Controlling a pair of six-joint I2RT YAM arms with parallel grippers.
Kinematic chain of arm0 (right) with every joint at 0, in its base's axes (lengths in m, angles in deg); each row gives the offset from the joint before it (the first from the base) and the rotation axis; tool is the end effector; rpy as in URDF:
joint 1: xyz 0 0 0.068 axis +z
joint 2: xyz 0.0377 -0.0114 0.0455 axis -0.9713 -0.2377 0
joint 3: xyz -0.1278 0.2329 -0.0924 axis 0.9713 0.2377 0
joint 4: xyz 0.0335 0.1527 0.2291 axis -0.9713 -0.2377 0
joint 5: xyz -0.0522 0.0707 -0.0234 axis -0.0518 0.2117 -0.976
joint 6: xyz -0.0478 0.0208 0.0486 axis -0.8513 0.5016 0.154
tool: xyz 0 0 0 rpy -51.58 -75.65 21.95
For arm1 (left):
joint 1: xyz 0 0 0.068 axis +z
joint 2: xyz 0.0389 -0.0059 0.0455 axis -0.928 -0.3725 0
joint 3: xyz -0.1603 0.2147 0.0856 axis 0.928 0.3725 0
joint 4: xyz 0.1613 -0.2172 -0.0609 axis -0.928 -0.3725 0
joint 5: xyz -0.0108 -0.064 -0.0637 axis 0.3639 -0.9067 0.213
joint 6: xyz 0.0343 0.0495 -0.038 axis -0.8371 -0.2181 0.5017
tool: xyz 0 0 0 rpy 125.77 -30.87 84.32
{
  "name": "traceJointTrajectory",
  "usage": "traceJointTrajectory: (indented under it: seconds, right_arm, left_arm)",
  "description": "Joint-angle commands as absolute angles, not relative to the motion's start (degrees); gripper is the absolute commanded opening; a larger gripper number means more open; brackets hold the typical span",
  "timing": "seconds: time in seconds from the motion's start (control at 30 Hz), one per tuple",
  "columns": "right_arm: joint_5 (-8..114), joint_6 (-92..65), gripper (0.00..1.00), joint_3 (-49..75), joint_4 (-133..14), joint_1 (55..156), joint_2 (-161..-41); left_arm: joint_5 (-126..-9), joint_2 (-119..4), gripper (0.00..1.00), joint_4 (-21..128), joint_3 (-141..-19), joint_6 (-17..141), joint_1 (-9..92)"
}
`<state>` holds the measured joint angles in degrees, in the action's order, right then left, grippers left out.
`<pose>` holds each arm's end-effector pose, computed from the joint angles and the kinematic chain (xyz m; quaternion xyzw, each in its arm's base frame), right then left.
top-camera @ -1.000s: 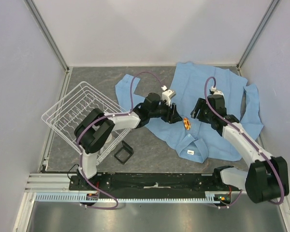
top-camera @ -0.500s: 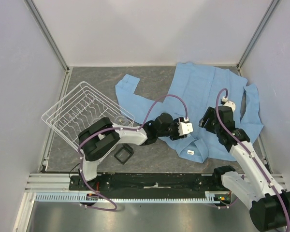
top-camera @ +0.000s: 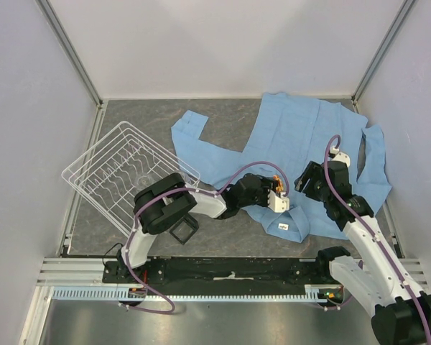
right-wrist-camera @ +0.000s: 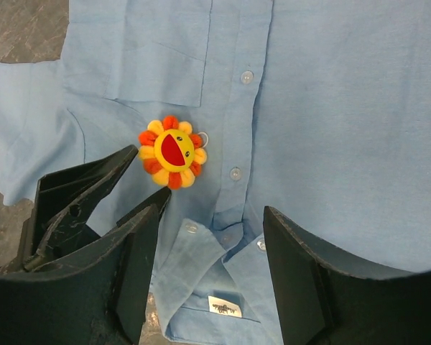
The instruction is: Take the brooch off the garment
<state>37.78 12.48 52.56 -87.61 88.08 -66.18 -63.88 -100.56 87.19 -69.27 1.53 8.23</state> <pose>0.2002 0.0344 0.2407 0.1906 0.8806 0.1104 0.4196 0.2298 -0.4060 0.1153 0.6872 0.4614 -0.0870 0.5544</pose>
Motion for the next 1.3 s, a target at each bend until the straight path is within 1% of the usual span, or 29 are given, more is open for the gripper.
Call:
traceJointTrajectory:
  seconds: [0.0, 0.13, 0.23, 0.27, 0.3, 0.37, 0.4, 0.47, 0.5, 0.57, 0.6, 0.7, 0.83, 0.87, 1.0, 1.03, 1.17, 1.27]
  right_arm:
    - [38.7, 12.4, 0.67, 52.8, -86.9, 87.9, -65.1]
    - [39.2, 12.3, 0.67, 52.8, -86.8, 88.0, -65.2]
    - [39.2, 12.3, 0.67, 52.8, -86.8, 88.0, -65.0]
    - [39.4, 12.3, 0.67, 52.8, -86.8, 88.0, -64.7]
    - [39.3, 12.3, 0.67, 52.8, -86.8, 88.0, -64.6]
    - [39.5, 12.1, 0.67, 52.8, -86.8, 87.9, -64.5]
    - [39.7, 12.1, 0.67, 52.8, -86.8, 88.1, -64.5]
    - [39.7, 12.2, 0.67, 52.9, -86.6, 88.0, -64.8]
    - [39.9, 12.2, 0.67, 53.1, -86.4, 88.0, -64.9]
    - [40.0, 12.1, 0.67, 53.3, -86.0, 88.0, -65.3]
    - [40.1, 12.3, 0.67, 53.5, -85.9, 88.0, -65.6]
    - [41.5, 12.8, 0.68, 54.2, -84.4, 88.0, -66.7]
    - [44.5, 13.3, 0.66, 55.6, -80.4, 88.0, -68.4]
    - [44.9, 13.2, 0.65, 55.8, -78.9, 88.1, -69.4]
    - [44.9, 12.2, 0.6, 57.0, -75.5, 88.1, -71.6]
    - [44.9, 11.3, 0.58, 57.0, -74.4, 88.0, -73.0]
    - [48.9, 10.2, 0.54, 56.6, -72.8, 88.0, -76.6]
    - [49.3, 10.1, 0.52, 57.3, -71.6, 88.0, -77.1]
  left_arm:
    - [-61.7, -102.4, 0.63, 94.9, -72.1, -6.7, 7.1]
    - [-62.3, -103.8, 0.64, 93.3, -73.9, -8.6, 7.0]
    - [-63.4, -104.8, 0.59, 89.5, -75.6, -9.8, 6.8]
    - [-63.3, -104.8, 0.56, 88.6, -75.8, -9.8, 6.9]
    - [-62.9, -105.1, 0.47, 88.3, -75.8, -9.8, 7.0]
    - [-62.4, -105.7, 0.42, 88.5, -75.8, -9.8, 7.0]
    - [-61.9, -105.8, 0.37, 88.8, -75.7, -9.6, 6.9]
    - [-61.0, -105.9, 0.32, 90.0, -75.5, -8.4, 6.8]
    - [-60.5, -105.8, 0.26, 90.5, -75.4, -7.2, 6.8]
    - [-59.8, -104.8, 0.19, 91.8, -75.0, -3.2, 6.9]
    - [-59.5, -104.4, 0.13, 92.2, -74.7, -1.2, 6.9]
    - [-60.0, -102.2, 0.08, 92.8, -72.9, 7.4, 6.9]
    - [-60.9, -99.6, 0.06, 93.9, -71.0, 19.8, 6.7]
    - [-60.2, -98.8, 0.02, 94.0, -70.6, 20.7, 6.6]
    - [-59.2, -95.8, 0.02, 94.5, -69.0, 27.8, 6.3]
    - [-59.3, -95.3, 0.02, 93.3, -69.3, 30.3, 6.4]
    - [-59.2, -93.2, 0.02, 82.8, -72.1, 38.8, 6.4]
    - [-57.4, -92.9, 0.02, 80.8, -72.2, 46.0, 6.4]
